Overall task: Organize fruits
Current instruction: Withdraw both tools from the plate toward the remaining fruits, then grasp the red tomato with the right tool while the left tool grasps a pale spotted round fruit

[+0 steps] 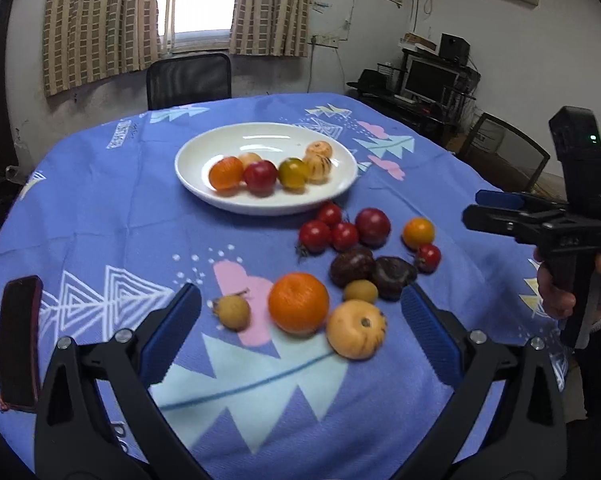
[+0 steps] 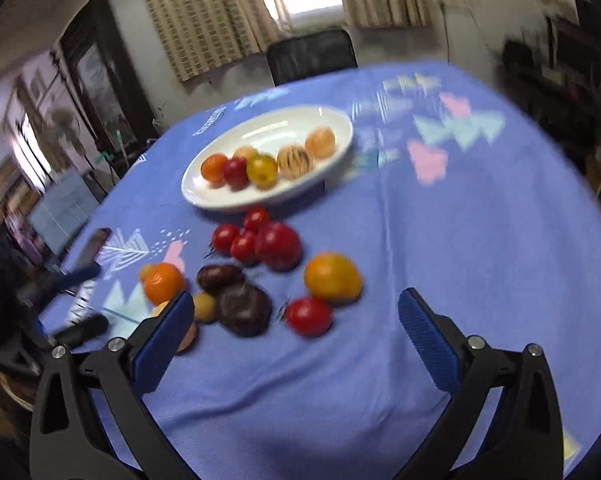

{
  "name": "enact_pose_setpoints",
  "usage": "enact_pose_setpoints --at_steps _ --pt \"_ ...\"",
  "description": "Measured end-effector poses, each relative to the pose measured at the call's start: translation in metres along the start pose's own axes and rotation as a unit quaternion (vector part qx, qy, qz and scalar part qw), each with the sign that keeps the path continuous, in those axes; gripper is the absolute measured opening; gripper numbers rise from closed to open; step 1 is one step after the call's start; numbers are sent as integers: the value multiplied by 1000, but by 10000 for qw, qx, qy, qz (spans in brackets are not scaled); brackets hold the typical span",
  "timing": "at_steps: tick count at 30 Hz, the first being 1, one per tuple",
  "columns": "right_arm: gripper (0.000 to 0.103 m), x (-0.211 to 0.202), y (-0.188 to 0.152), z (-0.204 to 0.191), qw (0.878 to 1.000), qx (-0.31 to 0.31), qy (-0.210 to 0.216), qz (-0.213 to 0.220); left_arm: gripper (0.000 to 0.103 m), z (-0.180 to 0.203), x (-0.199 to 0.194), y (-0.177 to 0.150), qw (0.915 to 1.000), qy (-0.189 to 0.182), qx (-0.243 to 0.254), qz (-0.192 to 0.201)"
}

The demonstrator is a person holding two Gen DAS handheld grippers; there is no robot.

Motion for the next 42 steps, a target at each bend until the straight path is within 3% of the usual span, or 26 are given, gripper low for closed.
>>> enact_pose_setpoints --at_steps 1,3,4,7,8,11,18,23,33,38,42 --pt "101 1 -4 0 9999 126 -5 14 101 5 2 -7 9999 -129 -20 -49" --pt "89 6 -10 -4 9996 -41 -277 -90 101 13 7 -20 9990 -413 -81 -179" --pt "80 8 -12 -7 9989 -200 -416 -117 101 16 10 -25 9986 -458 -69 -262" --pt "67 16 -15 -7 9958 -432 -792 -125 101 19 13 -32 9986 -401 54 -336" --pt "59 19 -15 -5 9955 -420 -832 -164 101 19 12 -30 9987 -406 43 -304" --pt "49 32 -19 1 9949 -309 -885 -363 101 20 9 -30 9974 -647 -87 -289" --pt "48 37 -17 2 9946 -336 -943 -270 101 18 11 -32 9979 -544 -89 -339" --pt "37 41 -16 3 9952 -293 -881 -310 101 19 10 -32 9978 -569 -66 -339" --pt "35 37 -15 7 9980 -7 -607 -194 101 8 21 -35 9977 -379 -265 -494" --pt "35 39 -15 3 9969 -150 -723 -265 101 1 32 -39 9966 -271 -403 -668" --pt "37 43 -15 1 9959 -252 -799 -339 101 -5 37 -39 9933 -414 -736 -783"
Point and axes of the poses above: each gripper's, at about its wrist camera, not at the fingertips, and x roughly the way its jaws point, z to its right, y to its top, the point moved 9 cm from there along x, roughly the way its jaws point, and after that the axes turned 6 degrees about -x, right-handed, at the moved point
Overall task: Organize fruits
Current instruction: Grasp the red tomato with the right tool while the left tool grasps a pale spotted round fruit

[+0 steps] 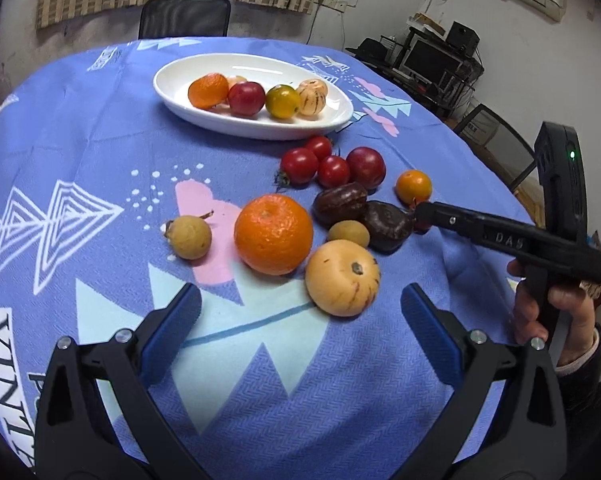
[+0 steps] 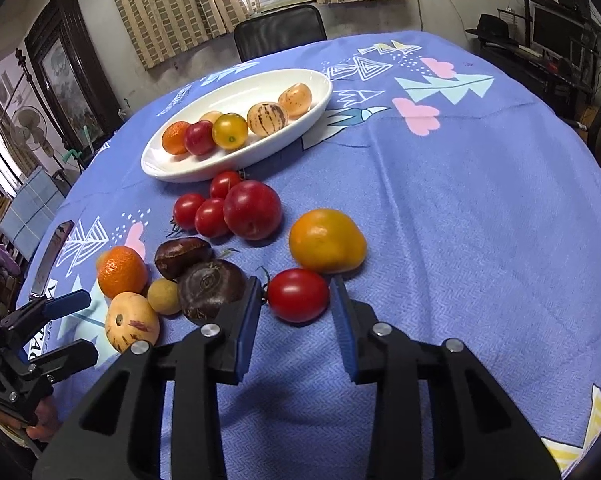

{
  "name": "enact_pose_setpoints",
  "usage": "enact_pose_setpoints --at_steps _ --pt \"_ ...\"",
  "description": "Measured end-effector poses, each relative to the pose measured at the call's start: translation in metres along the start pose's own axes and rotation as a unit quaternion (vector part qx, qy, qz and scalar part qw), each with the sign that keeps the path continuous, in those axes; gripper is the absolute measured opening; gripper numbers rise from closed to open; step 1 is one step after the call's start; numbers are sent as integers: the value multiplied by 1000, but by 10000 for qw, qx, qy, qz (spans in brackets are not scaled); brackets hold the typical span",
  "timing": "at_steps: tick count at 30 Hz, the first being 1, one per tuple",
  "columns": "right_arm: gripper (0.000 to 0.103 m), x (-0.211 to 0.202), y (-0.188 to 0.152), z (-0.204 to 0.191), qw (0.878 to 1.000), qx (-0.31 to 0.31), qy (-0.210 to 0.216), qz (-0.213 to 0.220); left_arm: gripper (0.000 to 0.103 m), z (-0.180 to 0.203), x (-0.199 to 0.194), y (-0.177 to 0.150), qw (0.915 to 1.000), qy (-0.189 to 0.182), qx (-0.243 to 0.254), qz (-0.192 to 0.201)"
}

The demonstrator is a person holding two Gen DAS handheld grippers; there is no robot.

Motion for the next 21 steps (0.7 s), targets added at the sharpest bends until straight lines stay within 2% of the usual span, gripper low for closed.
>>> enact_pose_setpoints --at_steps 3,8,15,21 --pt "37 7 -3 -1 9998 -23 -4 -191 101 0 0 0 10000 30 18 5" --pt "35 4 -2 2 9999 111 100 -65 101 5 1 -1 9999 -15 123 -9" --pt "35 3 -1 7 9975 465 527 17 101 14 8 -2 9998 -122 133 -122" --pt "35 1 0 3 9972 411 628 53 97 32 14 -4 9994 -152 250 -160"
Point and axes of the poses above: each gripper's, at about its wrist camera, not at the fingertips, and x roughly the way its jaws point, z to its right, y to its top, the point moved 9 cm from there along x, roughly the way its jaws point, and after that the axes turned 6 degrees about -x, right-handed, at the moved point
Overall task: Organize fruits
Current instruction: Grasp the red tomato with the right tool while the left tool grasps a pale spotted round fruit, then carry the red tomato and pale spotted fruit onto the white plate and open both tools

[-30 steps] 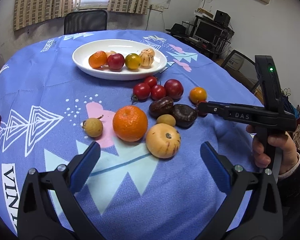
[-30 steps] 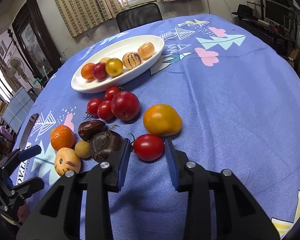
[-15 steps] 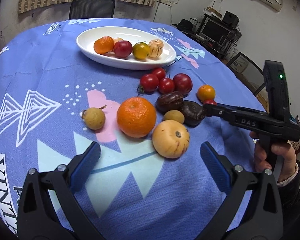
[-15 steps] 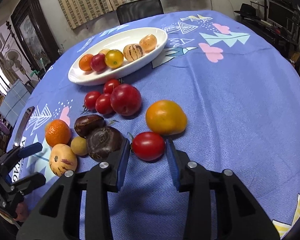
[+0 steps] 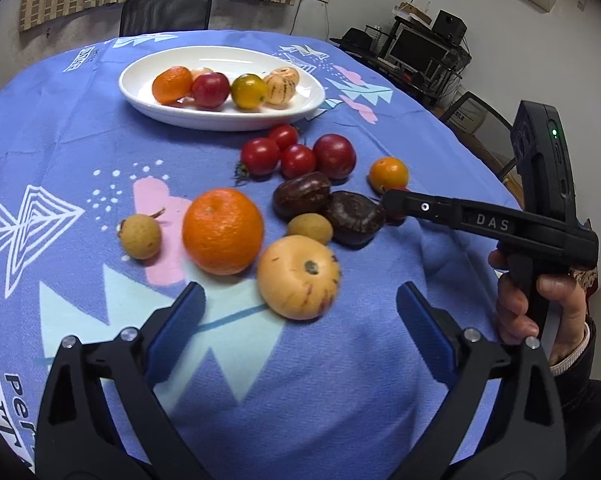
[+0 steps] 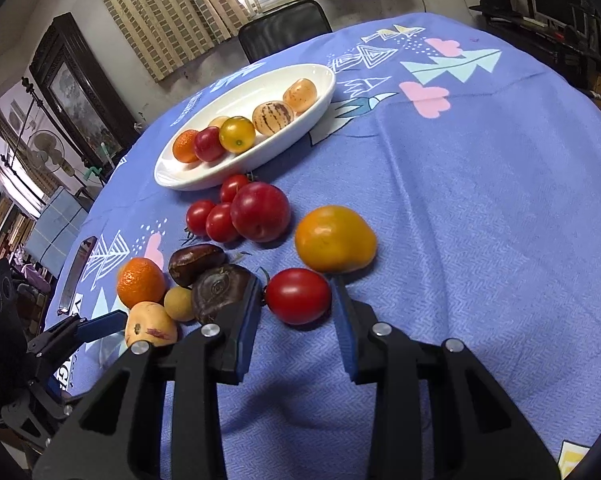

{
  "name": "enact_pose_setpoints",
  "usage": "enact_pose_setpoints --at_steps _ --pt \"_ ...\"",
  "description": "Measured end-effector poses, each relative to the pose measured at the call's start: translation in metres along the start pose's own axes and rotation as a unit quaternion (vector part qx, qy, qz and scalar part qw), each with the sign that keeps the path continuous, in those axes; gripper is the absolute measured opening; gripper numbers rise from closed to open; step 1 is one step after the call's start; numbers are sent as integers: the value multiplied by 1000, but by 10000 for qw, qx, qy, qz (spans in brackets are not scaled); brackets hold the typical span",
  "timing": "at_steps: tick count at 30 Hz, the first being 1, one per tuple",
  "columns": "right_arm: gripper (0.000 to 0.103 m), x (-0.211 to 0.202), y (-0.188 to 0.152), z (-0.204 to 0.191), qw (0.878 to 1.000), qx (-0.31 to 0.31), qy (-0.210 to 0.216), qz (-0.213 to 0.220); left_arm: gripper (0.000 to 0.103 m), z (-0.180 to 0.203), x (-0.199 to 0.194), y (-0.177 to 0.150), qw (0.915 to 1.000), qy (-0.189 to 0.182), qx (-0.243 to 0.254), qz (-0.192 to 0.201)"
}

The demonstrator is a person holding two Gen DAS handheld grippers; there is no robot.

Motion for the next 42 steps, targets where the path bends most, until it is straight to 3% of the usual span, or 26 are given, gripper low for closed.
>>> enact_pose_setpoints --at_steps 5,17,24,29,33,42 --pt "35 -1 -1 -1 10000 -4 54 20 95 13 8 0 9998 116 159 -60" --pt "35 -2 -2 -1 9999 -10 115 23 84 3 23 4 9991 373 -65 -192" --pt "35 -1 -3 0 9999 29 124 -7 79 1 26 5 9976 667 64 -168" --pt "35 1 -4 2 9998 112 125 -49 62 -7 24 6 9965 828 43 -114" --pt "35 1 -4 2 9998 103 130 -50 61 -5 24 6 9961 868 101 -123" --pt "35 2 -4 1 9999 73 142 -66 48 -3 22 5 9978 648 29 -141"
Point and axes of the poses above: each gripper's, at about its wrist camera, not at the fingertips, and x roughly the way its jaws point, z to its right, y to its top, the point moved 9 cm from there along x, roughly the way its jaws point, and after that the axes turned 6 degrees about -x, right-handed, at the moved point
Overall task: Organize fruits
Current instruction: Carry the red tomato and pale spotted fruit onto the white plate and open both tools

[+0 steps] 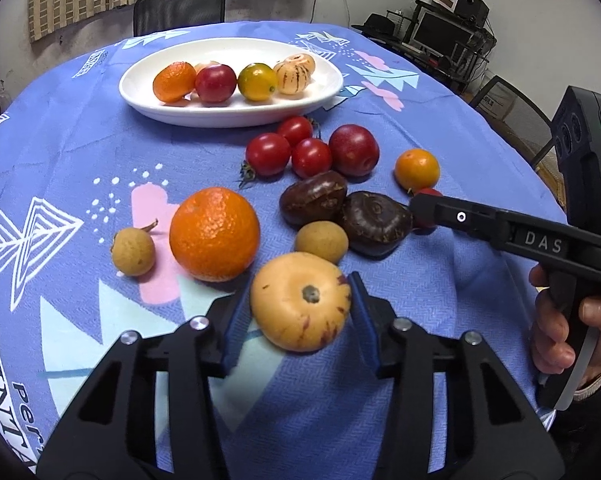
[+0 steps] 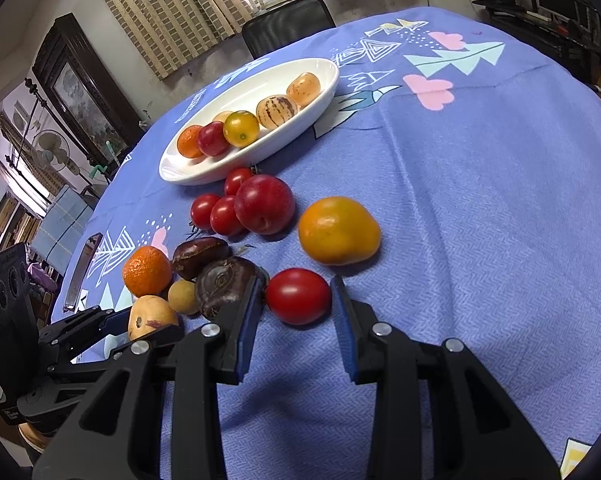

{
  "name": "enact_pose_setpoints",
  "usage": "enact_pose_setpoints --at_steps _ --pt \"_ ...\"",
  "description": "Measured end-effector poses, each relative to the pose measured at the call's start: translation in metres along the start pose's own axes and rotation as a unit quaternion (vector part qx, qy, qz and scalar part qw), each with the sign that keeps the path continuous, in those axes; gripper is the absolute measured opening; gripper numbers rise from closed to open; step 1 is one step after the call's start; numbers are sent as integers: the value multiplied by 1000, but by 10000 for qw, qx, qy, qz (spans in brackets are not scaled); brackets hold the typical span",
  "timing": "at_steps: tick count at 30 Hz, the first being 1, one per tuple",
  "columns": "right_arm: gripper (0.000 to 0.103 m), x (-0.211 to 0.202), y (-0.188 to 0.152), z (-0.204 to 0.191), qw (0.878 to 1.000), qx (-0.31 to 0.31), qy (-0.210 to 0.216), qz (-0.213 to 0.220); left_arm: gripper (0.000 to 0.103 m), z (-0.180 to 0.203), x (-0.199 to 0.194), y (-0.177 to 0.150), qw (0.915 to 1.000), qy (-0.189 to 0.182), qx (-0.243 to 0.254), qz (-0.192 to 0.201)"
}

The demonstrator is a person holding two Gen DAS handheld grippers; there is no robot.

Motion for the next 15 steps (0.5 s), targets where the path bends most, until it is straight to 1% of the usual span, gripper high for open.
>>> enact_pose_setpoints --at_steps 4,10,15 --pt "35 0 0 0 10000 -16 -19 4 48 -2 -2 -1 9997 -152 -194 -15" --pt "35 0 0 0 10000 -46 -77 10 48 -2 -7 -5 9996 -209 -192 -3" --pt "35 -4 1 -6 9997 -201 -121 20 47 -5 -15 -5 9990 -338 -300 22"
Point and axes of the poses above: each gripper's, at about its wrist camera, not at the fingertips, and x roughly the way its jaws point, z to its right, y to its top, the point moved 9 cm from there along x, roughly the way its jaws point, and after that the axes turned 6 degrees about -x, right-handed, at the moved point
